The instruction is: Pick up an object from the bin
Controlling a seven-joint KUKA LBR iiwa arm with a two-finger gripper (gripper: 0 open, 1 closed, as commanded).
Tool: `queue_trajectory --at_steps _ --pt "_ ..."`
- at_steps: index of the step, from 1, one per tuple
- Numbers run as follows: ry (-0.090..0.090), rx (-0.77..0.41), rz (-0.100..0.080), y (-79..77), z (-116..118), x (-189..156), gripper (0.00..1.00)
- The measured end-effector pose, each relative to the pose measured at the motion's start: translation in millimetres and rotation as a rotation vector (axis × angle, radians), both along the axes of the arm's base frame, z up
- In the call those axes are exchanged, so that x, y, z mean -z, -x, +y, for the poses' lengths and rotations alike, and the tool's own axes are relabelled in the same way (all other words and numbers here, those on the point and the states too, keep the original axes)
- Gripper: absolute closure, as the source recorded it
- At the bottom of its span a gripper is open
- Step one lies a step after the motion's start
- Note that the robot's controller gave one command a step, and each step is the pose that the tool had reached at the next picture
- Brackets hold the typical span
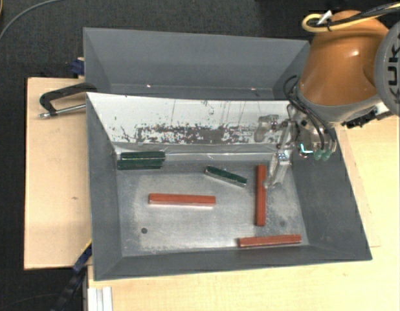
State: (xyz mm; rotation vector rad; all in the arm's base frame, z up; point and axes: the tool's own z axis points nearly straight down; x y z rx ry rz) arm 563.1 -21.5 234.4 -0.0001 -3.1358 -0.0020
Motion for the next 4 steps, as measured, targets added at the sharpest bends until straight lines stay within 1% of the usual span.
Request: queue_trajectory --at_steps 1,2,3,4 --pt "-0.001 0.179 0.000 -7.6 44 97 0.00" --pt "0.001 0.064 -0.002 -34.2 41 167 0.00" --pt "0.001 0.064 -0.007 -35.4 41 163 1.00" --pt "0.001 0.013 -0.021 -30.6 17 16 1.00"
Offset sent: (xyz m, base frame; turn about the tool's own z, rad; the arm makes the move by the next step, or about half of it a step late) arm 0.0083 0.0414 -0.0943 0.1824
